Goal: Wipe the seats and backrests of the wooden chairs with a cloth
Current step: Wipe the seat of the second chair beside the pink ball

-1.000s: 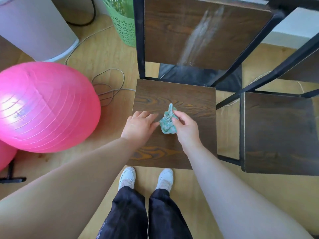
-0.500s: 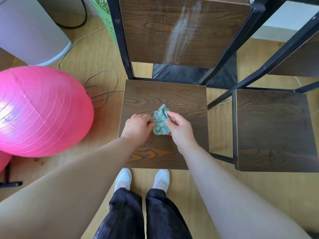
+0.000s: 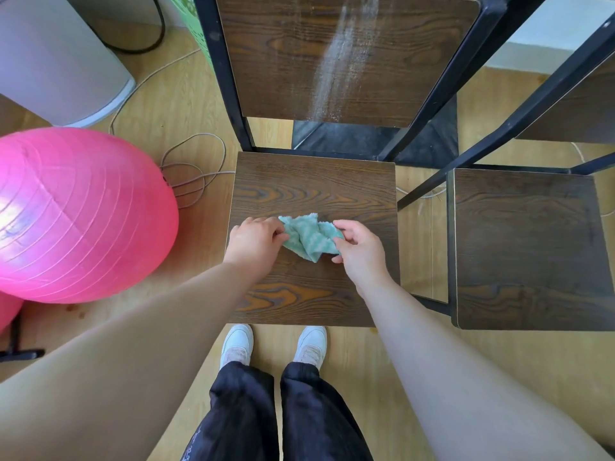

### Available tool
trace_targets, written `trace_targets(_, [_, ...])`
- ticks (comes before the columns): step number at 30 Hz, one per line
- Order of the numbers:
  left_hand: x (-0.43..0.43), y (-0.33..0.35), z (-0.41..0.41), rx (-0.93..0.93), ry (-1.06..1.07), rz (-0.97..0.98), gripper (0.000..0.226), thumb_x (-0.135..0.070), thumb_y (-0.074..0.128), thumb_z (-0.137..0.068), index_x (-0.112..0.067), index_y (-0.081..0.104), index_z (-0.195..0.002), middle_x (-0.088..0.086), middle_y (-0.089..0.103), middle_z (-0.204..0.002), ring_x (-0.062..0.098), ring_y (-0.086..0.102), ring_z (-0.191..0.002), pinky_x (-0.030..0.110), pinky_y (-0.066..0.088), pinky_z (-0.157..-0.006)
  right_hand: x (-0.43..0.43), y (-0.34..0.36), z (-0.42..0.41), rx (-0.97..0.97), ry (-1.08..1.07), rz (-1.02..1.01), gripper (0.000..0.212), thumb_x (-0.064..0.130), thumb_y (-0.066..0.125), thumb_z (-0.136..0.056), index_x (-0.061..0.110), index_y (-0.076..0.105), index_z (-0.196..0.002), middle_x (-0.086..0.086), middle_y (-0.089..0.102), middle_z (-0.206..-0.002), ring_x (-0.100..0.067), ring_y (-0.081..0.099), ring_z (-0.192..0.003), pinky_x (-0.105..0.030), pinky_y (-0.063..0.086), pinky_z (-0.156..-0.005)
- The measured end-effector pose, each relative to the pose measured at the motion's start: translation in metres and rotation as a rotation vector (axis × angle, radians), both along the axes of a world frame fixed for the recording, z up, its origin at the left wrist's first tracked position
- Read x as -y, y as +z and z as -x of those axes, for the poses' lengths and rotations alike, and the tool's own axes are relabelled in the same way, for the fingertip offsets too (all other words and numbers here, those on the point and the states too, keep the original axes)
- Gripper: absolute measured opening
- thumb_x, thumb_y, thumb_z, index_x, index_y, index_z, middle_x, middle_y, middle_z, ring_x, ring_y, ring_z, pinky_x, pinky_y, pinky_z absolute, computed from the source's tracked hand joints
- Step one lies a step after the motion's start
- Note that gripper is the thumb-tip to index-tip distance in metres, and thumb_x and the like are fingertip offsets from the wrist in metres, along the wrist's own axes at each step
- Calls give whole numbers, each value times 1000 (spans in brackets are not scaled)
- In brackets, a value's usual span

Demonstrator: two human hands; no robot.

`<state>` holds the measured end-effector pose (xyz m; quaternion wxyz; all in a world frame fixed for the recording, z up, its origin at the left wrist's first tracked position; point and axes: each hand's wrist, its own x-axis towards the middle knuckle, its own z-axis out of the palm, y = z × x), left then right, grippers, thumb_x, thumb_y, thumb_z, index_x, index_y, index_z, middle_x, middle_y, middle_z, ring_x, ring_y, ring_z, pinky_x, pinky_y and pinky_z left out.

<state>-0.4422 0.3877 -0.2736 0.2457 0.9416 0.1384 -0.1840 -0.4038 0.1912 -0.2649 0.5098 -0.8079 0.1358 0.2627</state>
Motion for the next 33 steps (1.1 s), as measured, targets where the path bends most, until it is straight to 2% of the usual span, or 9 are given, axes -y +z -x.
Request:
trace_targets(3, [1,1,0,-3,1,-3,21,-34,49,-102,-20,65,-106,-7,60,-95,22,50,-99,36,38,-82,0,1,2,-3,139,5,29,9,53,-97,31,65,-112,6,67,-105,-11,70,-81,-25,60,-68])
trace_targets(6, [4,3,0,0,-10,-2,19,-32,50,-101,-19,64,-102,-10,52,-88,23,50,-99,36,37,-82,-8,-1,7,8,329,97,23,30,62,-93,29,67,-115,8,63,-111,-10,65,-91,-29,53,-81])
trace_targets(8, [4,4,0,-3,-6,5,18,-32,51,-101,-19,64,-102,-11,51,-89,23,50,-99,37,39,-84,-12,-2,8,10,438,199,37,41,71,-85,26,65,-119,9,56,-113,-9,54,-99,-25,41,-81])
trace_targets(12, [0,5,1,-26,14,21,16,-33,50,-100,-21,61,-99,-8,56,-87,23,53,-96,39,41,-85,-15,-7,10,72,590,336,32,29,72,-86,19,65,-115,5,50,-113,-15,53,-102,-23,37,-78])
trace_targets(17, [-9,13,5,-52,72,44,10,-29,51,-100,-23,55,-105,-7,60,-89,25,58,-89,40,44,-86,-7,-4,11,155,463,348,5,17,66,-90,16,67,-95,3,54,-104,-16,54,-90,-24,37,-71])
trace_targets(21, [-17,21,12,-43,107,114,16,-23,50,-100,-23,47,-115,-5,64,-90,26,62,-77,45,49,-86,3,7,8,203,348,343,2,18,66,-90,18,65,-89,6,52,-103,-12,52,-87,-23,38,-72])
trace_targets(24, [-25,28,13,-55,54,83,20,-24,49,-100,-27,55,-119,-5,62,-91,25,59,-87,43,47,-89,10,15,5,246,297,347,1,18,67,-89,18,67,-89,6,54,-103,-11,55,-87,-23,42,-74])
trace_targets(29, [-34,42,14,-112,-13,141,23,-23,54,-100,-23,72,-115,-5,68,-111,18,60,-104,25,41,-83,18,30,2,182,186,231,13,18,62,-94,26,65,-104,6,64,-99,-10,66,-80,-28,59,-68])
trace_targets(33, [-38,56,14,-191,88,258,28,-28,65,-94,-26,70,-121,-9,63,-102,2,59,-80,6,36,-59,22,43,3,128,244,139,35,16,52,-100,32,60,-130,8,59,-113,-6,65,-80,-9,51,-60])
